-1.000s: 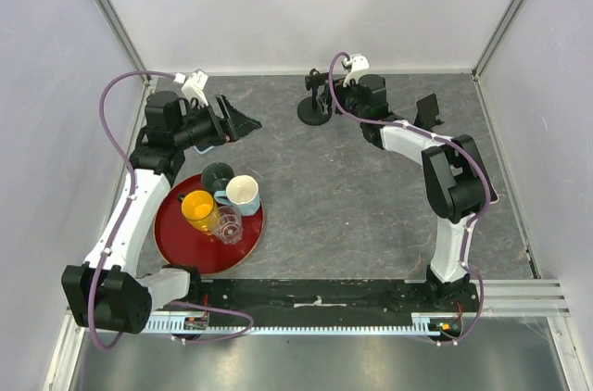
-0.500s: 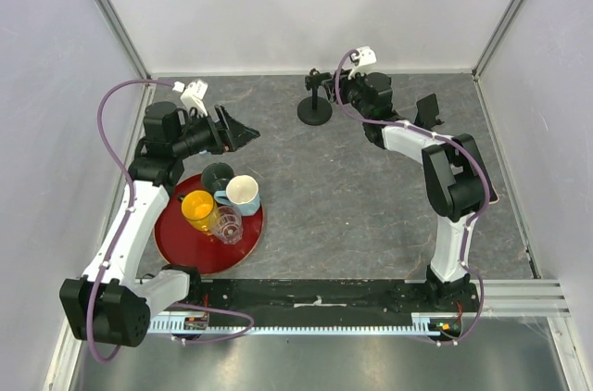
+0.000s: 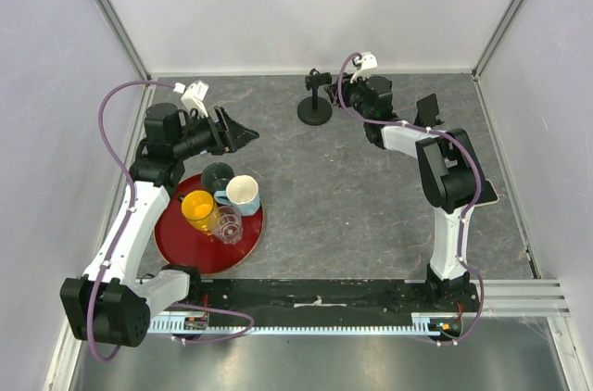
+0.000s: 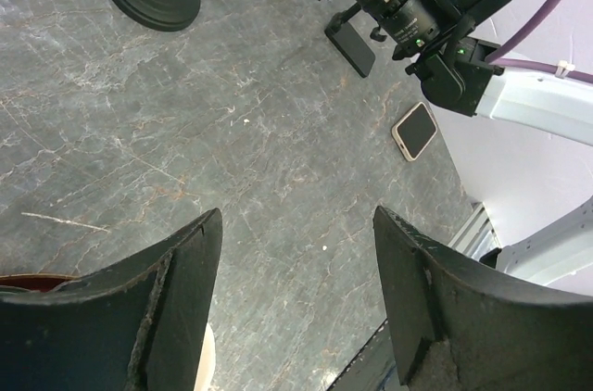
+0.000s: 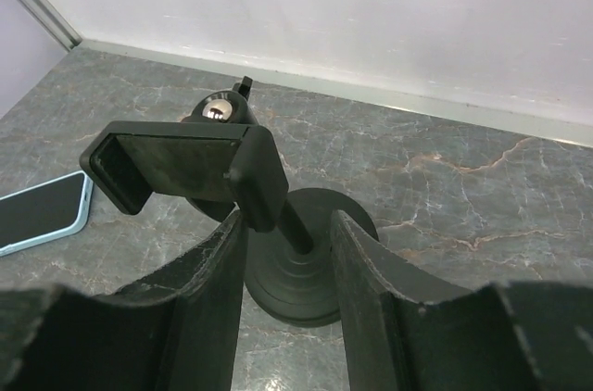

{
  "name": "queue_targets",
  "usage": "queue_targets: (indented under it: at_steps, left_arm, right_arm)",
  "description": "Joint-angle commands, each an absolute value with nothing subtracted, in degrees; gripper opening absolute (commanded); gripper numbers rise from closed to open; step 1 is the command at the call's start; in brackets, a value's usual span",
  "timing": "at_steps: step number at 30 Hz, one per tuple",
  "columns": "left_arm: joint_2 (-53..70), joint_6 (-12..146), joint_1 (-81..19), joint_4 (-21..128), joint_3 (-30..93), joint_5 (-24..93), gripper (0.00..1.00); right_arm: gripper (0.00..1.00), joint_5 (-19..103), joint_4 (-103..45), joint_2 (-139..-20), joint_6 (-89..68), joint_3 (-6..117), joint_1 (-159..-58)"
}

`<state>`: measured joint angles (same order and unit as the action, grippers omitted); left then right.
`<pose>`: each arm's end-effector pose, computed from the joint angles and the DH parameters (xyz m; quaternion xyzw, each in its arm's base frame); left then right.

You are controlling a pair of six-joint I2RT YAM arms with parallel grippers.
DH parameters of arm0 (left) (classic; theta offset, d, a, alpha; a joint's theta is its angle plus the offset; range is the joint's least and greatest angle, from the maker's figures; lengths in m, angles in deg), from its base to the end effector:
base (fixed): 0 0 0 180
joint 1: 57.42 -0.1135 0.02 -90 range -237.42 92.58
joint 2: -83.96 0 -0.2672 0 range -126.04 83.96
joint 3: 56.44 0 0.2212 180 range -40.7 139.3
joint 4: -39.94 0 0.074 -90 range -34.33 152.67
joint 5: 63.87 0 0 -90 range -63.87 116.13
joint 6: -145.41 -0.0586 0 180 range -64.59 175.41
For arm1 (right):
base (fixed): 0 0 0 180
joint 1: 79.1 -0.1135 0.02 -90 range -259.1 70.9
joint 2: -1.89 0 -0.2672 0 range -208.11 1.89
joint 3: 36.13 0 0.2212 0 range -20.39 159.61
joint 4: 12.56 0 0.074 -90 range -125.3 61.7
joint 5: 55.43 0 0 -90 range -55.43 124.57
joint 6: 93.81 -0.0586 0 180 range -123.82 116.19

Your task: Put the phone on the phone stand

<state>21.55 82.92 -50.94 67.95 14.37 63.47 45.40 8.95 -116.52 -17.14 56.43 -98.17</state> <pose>0.2232 -0.0611 0.3422 0.0401 0.7949 -0.4098 0.4457 0.4476 0.1664 0.2421 -0.1006 0.7260 0.2553 0.6306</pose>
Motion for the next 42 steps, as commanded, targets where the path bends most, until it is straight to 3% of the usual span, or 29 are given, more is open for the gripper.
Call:
queue_targets:
  at_steps: [1, 9, 15, 21, 27, 30, 34, 42]
  left_arm:
    - [21.5, 81.1, -51.0, 65.4, 14.1, 63.0, 0.72]
    - [21.1, 81.0, -51.0, 65.3, 14.1, 62.7, 0.71]
    - [20.5, 81.1, -51.0, 65.3, 14.0, 62.9, 0.71]
    - [20.3, 81.1, -51.0, 65.4, 14.1, 62.8, 0.71]
    - [19.6, 81.1, -51.0, 65.5, 14.2, 63.0, 0.70]
    - [20.1, 80.5, -51.0, 66.0, 14.3, 62.4, 0.70]
    - [20.9, 80.2, -51.0, 66.4, 14.2, 61.4, 0.70]
    - [21.6, 80.2, -51.0, 67.0, 14.3, 61.3, 0.70]
  right_arm:
    - [0.49, 48.4, 14.4, -116.7, -17.8, 58.5, -98.0]
    - [0.50, 47.6, 15.8, -116.7, -18.2, 57.8, -98.0]
    - [0.44, 47.1, 17.0, -118.2, -18.2, 60.7, -98.1]
    - [0.31, 49.6, 16.3, -120.2, -18.7, 62.5, -98.1]
    - [0.01, 48.7, 17.0, -117.6, -18.1, 59.3, -98.5]
    - [0.00, 47.5, 18.3, -115.4, -17.4, 56.8, -99.3]
    - [0.00, 41.5, 17.6, -110.4, -15.4, 53.1, -101.6]
    - [0.00, 17.5, 16.3, -98.6, -16.9, 39.4, -109.1]
